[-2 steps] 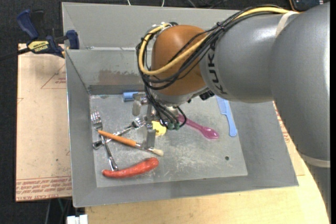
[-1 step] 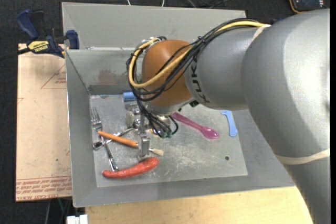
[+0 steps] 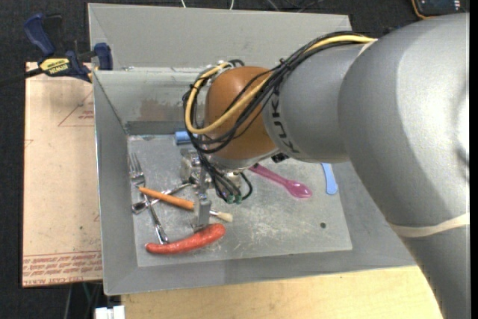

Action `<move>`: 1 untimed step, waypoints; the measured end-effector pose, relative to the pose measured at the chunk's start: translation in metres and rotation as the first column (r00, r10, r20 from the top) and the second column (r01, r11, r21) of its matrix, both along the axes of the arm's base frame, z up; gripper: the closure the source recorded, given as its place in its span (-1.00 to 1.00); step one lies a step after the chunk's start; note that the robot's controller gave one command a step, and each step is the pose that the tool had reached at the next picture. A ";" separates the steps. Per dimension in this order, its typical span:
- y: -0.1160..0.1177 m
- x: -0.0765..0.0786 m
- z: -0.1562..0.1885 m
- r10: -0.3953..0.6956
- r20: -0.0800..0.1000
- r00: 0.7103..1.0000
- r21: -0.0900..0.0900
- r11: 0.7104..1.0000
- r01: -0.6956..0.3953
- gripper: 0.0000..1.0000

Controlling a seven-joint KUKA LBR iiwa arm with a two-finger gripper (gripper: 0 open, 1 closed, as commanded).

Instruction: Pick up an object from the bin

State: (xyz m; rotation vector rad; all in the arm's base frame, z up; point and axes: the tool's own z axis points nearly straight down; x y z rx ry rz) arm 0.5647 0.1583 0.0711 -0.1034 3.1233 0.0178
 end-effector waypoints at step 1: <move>0.004 0.010 0.007 0.081 -0.018 0.997 -0.006 0.997 -0.081 1.00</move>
Offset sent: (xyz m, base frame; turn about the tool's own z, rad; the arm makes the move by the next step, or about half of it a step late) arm 0.0000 0.0000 0.0000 0.0000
